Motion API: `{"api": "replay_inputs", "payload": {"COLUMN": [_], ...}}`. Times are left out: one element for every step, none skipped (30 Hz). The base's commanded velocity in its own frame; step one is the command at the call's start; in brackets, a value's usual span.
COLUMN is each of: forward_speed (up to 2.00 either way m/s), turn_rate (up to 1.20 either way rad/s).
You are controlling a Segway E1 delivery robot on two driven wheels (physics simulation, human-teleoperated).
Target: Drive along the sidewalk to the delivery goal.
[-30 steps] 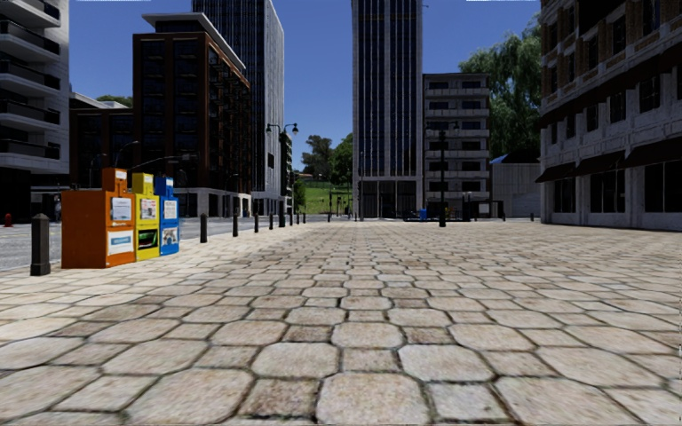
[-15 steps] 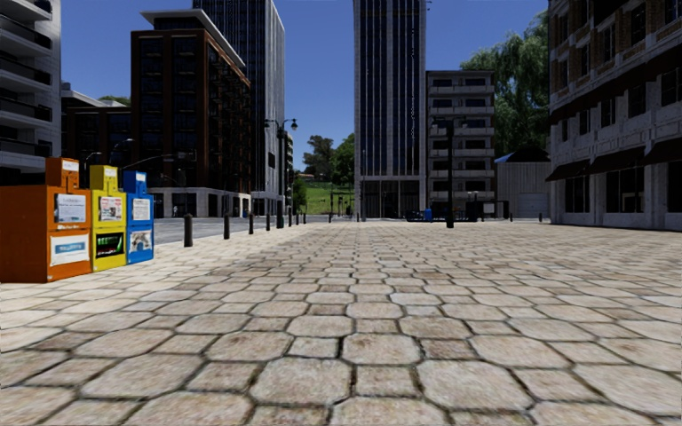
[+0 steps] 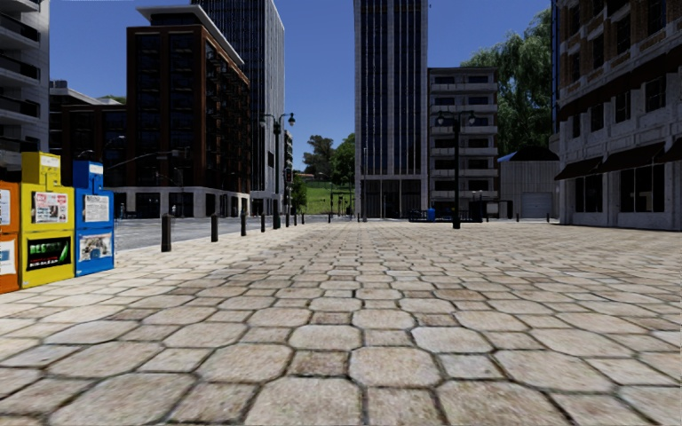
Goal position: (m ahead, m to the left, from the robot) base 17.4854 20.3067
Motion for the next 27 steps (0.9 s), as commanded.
{"api": "replay_inputs", "payload": {"forward_speed": [2.00,2.00,2.00,2.00,2.00,2.00,2.00,2.00,2.00,2.00,2.00,2.00,2.00,2.00,2.00,2.00,2.00,2.00,2.00,2.00,2.00,2.00,2.00,2.00,2.00,2.00,2.00], "turn_rate": [0.00,0.00,0.00,0.00,0.00,0.00,0.00,0.00,0.00,0.00,0.00,0.00,0.00,0.00,0.00,0.00,0.00,0.00,0.00,0.00,0.00,0.00,0.00,0.00,0.00,0.00,0.00]}}
